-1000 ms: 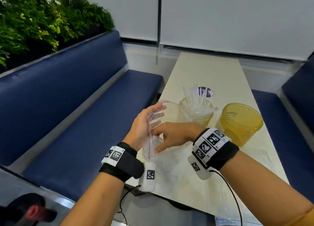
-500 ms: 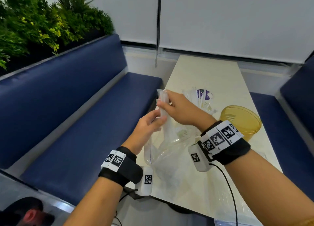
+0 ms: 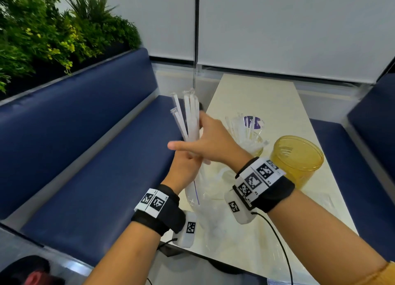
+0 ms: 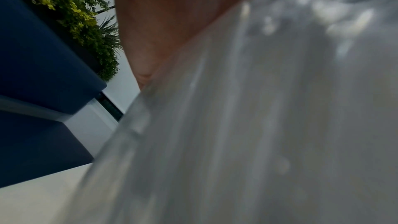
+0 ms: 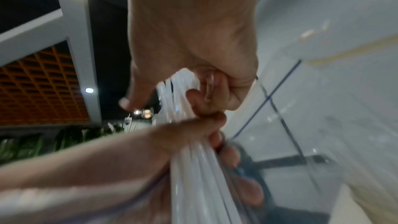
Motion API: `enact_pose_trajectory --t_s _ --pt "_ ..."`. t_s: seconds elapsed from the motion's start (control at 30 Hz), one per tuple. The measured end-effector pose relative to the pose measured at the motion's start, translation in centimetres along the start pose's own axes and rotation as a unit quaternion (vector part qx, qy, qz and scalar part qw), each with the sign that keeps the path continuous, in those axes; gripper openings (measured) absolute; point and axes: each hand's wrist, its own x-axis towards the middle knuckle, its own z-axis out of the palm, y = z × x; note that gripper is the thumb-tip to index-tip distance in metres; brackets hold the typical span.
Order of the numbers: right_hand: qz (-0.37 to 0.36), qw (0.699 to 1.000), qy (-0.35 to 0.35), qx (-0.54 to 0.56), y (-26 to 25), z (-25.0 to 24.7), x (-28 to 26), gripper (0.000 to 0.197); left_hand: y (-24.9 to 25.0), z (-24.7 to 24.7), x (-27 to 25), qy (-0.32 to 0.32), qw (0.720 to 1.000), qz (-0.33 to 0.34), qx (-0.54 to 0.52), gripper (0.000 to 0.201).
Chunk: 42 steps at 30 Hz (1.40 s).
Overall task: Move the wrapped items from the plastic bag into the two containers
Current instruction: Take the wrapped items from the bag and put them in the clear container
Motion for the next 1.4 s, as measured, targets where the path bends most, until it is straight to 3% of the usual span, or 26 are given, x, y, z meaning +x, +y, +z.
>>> enact_pose_trajectory --t_s 0.1,0.17,0.27,0.4,0.5,0.6,0.73,0.9,1.0,1.1,1.23,1.33,1.4 --pt "-0.023 0.997 0.047 -0.064 0.8 1.7 -0.2 0.035 -0.1 0.1 0.0 0.01 0.999 -0.022 -0.028 0.02" --pt "-0.031 0.996 0.073 -0.048 0.4 1.6 -0.1 0.026 0.0 -0.2 -0.3 0.002 0.997 -0.063 -0.042 0.002" --pt "-0.048 0.993 0.109 -0.016 -0.9 -0.5 0.6 0.028 -0.6 -0.5 -0.5 -0.014 0.995 -0.081 -0.064 0.019" --pt "-0.086 0.973 0.209 0.04 -2.7 -5.9 2.6 0.029 -1.2 -1.3 -1.3 -0.031 0.993 -0.093 -0.072 0.035" --pt "-0.093 0.952 0.281 0.083 -2.5 -10.3 4.2 0.023 -1.5 -2.1 -1.7 -0.037 0.993 -0.095 -0.063 0.036" --pt "-0.073 0.944 0.319 0.047 -0.4 -12.9 5.3 0.026 -1.9 -2.9 -1.7 -0.038 0.992 -0.103 -0.059 0.021" --pt "-0.004 0.951 0.299 -0.081 5.0 -12.7 6.7 0.035 -1.4 -3.9 -1.5 -0.066 0.988 -0.122 -0.062 0.033" --pt "0.109 0.966 0.194 -0.129 11.5 -8.8 6.5 0.042 -0.4 -4.2 -1.2 -0.081 0.985 -0.125 -0.088 0.037" --pt "0.162 0.966 0.127 -0.155 13.7 -6.9 5.6 0.05 0.4 -3.8 -0.9 -0.085 0.982 -0.127 -0.11 0.038" --pt "0.2 0.955 0.123 -0.182 14.0 -6.9 5.2 0.057 0.8 -3.3 -0.5 -0.086 0.981 -0.128 -0.121 0.038" --pt "0.174 0.946 0.213 -0.173 12.6 -8.3 5.2 0.062 1.1 -2.7 -0.1 -0.084 0.981 -0.127 -0.117 0.039" --pt "0.094 0.951 0.267 -0.128 12.1 -8.8 5.5 0.069 1.7 -2.3 0.0 -0.083 0.98 -0.128 -0.125 0.039" --pt "0.032 0.957 0.252 -0.138 12.6 -8.6 5.7 0.066 2.0 -2.0 0.0 -0.085 0.979 -0.13 -0.129 0.039"
